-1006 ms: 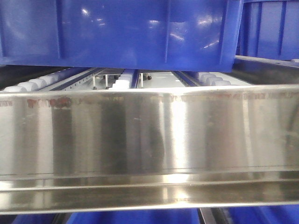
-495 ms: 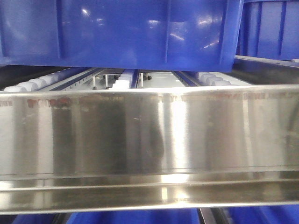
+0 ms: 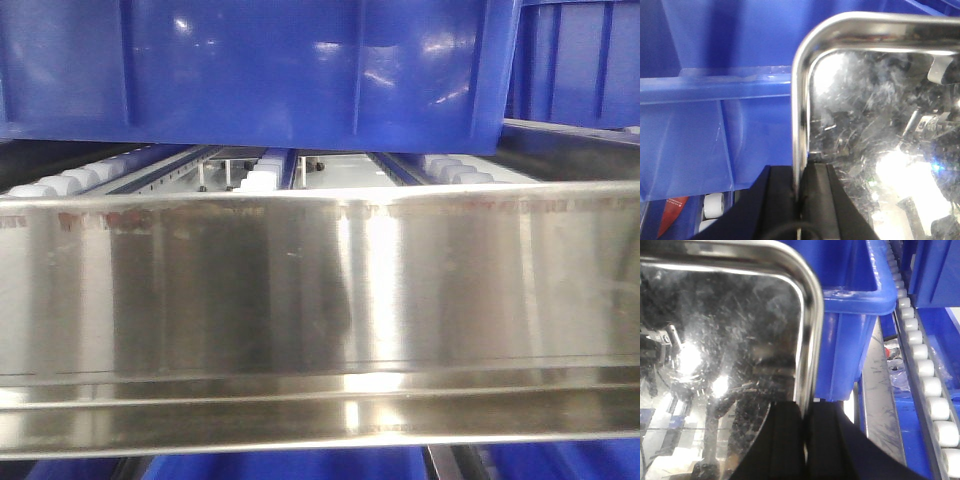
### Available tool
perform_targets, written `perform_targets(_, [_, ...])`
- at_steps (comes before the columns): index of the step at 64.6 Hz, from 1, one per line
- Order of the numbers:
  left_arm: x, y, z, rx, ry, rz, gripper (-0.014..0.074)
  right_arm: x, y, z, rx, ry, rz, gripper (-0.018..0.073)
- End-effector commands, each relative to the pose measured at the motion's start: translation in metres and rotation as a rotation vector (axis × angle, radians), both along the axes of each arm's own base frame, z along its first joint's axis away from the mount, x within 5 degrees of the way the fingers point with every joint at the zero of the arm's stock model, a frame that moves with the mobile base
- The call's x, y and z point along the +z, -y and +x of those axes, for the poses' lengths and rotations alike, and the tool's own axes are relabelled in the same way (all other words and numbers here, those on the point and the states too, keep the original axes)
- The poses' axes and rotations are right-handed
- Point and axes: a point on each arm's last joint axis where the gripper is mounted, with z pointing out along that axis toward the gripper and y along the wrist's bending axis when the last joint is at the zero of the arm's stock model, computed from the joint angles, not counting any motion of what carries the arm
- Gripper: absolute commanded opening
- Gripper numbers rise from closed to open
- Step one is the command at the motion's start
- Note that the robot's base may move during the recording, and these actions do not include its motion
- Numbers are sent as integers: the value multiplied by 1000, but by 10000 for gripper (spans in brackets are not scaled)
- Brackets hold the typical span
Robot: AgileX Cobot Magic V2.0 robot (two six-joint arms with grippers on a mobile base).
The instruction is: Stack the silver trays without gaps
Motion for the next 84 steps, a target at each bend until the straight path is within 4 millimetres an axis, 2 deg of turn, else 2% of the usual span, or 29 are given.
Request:
perform_targets(1, [8,12,-4,-108,49,-64,-16,13,-12,-1,109,104,82,-77])
perform_targets(84, [8,12,-4,-108,49,-64,-16,13,-12,-1,109,104,82,-77])
